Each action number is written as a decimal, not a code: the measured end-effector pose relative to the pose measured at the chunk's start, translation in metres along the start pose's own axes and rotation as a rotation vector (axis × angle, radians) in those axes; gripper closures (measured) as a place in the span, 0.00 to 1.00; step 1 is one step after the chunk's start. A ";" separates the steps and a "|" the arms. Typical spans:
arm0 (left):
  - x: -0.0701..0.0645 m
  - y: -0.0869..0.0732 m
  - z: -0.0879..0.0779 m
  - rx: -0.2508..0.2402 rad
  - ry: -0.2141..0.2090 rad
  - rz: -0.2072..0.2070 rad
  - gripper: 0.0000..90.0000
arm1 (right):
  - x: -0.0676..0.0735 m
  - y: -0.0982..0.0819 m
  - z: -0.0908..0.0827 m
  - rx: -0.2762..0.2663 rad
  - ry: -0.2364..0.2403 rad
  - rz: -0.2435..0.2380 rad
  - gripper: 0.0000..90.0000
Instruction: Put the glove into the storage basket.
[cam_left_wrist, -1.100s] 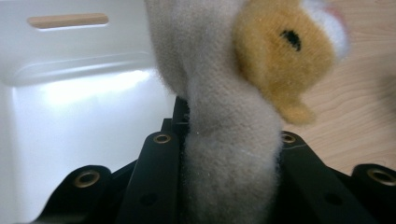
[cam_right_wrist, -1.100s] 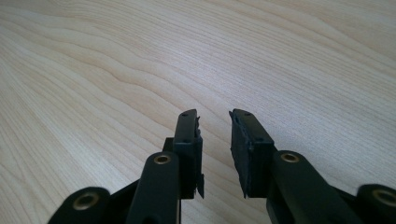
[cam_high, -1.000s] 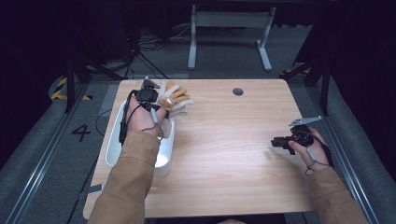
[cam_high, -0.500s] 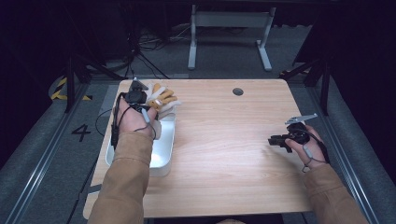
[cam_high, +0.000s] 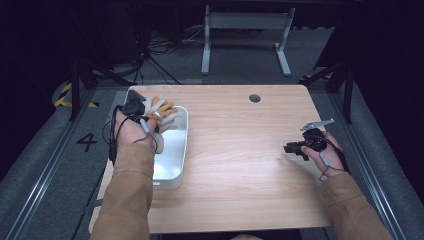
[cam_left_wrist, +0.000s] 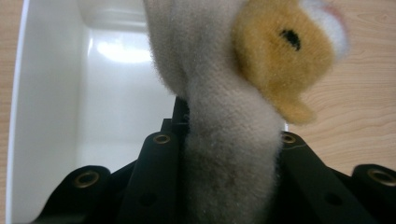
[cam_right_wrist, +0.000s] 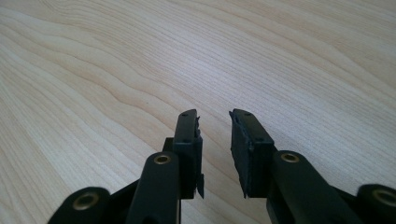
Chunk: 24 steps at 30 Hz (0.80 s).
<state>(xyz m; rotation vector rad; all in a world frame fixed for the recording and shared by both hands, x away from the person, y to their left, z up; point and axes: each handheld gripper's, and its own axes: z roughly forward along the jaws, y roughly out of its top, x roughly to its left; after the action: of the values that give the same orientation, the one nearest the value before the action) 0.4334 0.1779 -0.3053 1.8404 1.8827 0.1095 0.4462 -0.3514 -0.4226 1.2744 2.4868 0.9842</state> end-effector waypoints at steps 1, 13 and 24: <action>0.000 0.000 0.001 0.005 -0.002 -0.006 0.82 | 0.000 0.000 0.000 -0.001 -0.001 0.001 0.80; 0.001 0.007 0.017 0.072 0.007 -0.038 0.82 | -0.002 -0.002 -0.002 -0.002 -0.004 0.006 0.80; 0.005 0.008 0.030 0.102 0.026 -0.049 0.82 | -0.004 -0.005 -0.004 -0.006 -0.006 0.023 0.79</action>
<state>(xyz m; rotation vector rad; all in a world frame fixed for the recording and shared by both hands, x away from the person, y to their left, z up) 0.4528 0.1747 -0.3301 1.8662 1.9829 0.0214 0.4440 -0.3586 -0.4235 1.3053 2.4684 0.9907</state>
